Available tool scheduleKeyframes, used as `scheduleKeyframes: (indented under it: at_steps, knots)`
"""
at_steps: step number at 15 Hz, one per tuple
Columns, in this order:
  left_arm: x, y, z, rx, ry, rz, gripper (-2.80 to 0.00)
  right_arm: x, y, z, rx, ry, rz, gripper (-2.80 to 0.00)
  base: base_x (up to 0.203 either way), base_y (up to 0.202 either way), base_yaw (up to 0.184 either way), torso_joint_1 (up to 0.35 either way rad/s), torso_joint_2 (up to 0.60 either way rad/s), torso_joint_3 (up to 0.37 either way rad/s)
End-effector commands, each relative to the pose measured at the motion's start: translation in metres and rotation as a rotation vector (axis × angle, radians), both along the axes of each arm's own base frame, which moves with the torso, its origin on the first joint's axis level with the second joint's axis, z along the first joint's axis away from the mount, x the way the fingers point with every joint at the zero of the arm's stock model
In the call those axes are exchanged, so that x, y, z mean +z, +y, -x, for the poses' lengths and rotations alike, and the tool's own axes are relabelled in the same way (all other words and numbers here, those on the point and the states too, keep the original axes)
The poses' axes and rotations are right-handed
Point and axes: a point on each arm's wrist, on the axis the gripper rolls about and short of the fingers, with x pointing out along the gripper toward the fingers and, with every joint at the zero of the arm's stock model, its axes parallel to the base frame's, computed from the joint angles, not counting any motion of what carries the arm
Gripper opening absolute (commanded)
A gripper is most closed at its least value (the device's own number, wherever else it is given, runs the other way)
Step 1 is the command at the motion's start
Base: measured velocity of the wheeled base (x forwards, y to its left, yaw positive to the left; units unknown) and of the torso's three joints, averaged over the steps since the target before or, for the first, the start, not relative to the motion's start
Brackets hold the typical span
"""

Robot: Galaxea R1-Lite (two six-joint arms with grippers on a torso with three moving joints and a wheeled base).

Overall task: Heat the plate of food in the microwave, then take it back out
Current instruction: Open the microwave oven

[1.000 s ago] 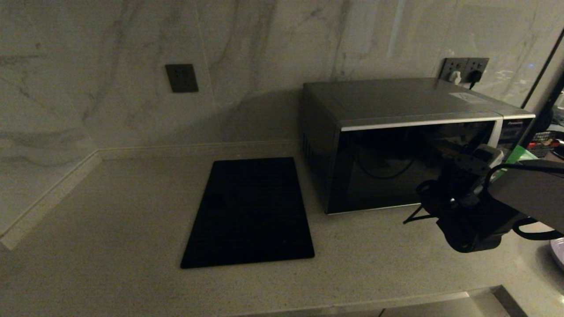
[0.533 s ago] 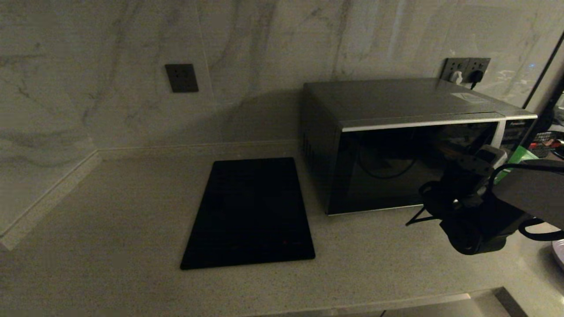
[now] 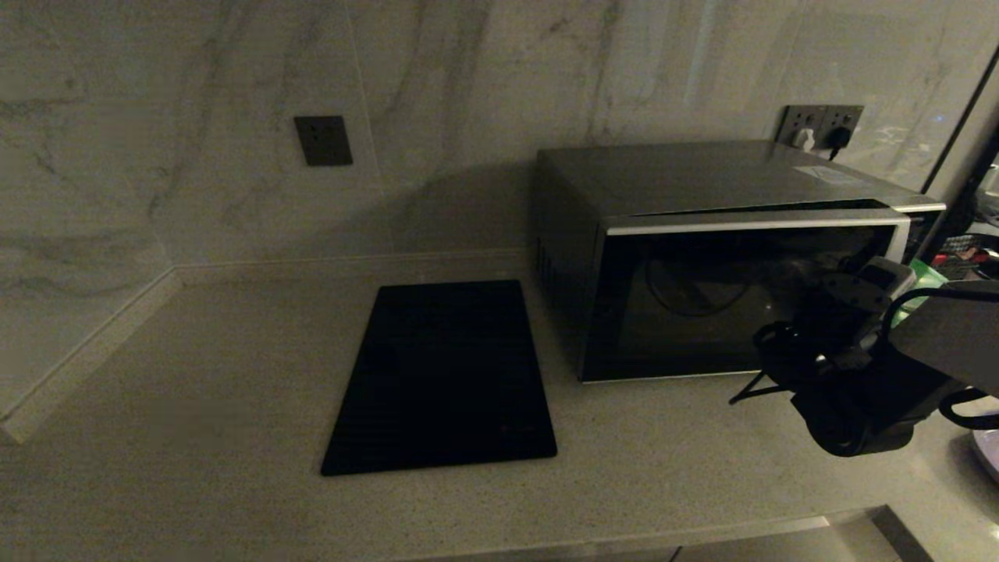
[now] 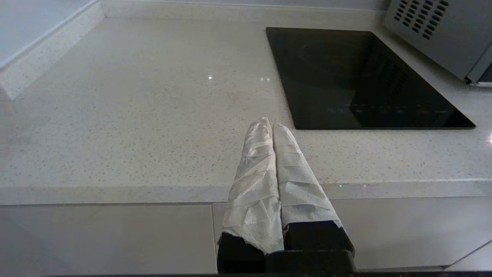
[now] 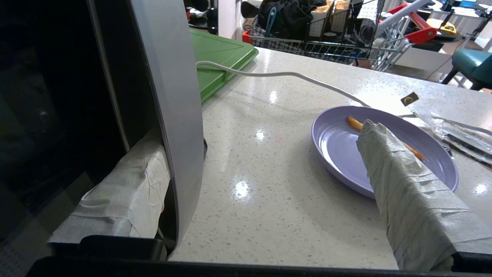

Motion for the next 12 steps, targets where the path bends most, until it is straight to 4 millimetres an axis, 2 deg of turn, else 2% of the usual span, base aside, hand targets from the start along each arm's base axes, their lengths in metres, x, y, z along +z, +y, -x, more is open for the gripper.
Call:
scheduleKeyframes:
  at_steps: [1,7,12]
  knots:
    - [0.000,0.000,0.000,0.000,0.001,0.001,-2.80,0.004,0.003,0.002,0.008,-0.016,-0.002,0.00,0.000,0.000,0.000,0.000,0.00,0.000]
    - [0.000,0.000,0.000,0.000,0.001,0.001,-2.80,0.005,0.036,0.011,0.105,-0.006,0.000,0.00,0.000,0.000,0.000,0.000,0.00,0.000]
    - [0.000,0.000,0.000,0.000,0.001,0.001,-2.80,0.029,0.060,0.030,0.197,-0.047,-0.001,0.00,0.000,0.000,0.000,0.000,0.00,0.000]
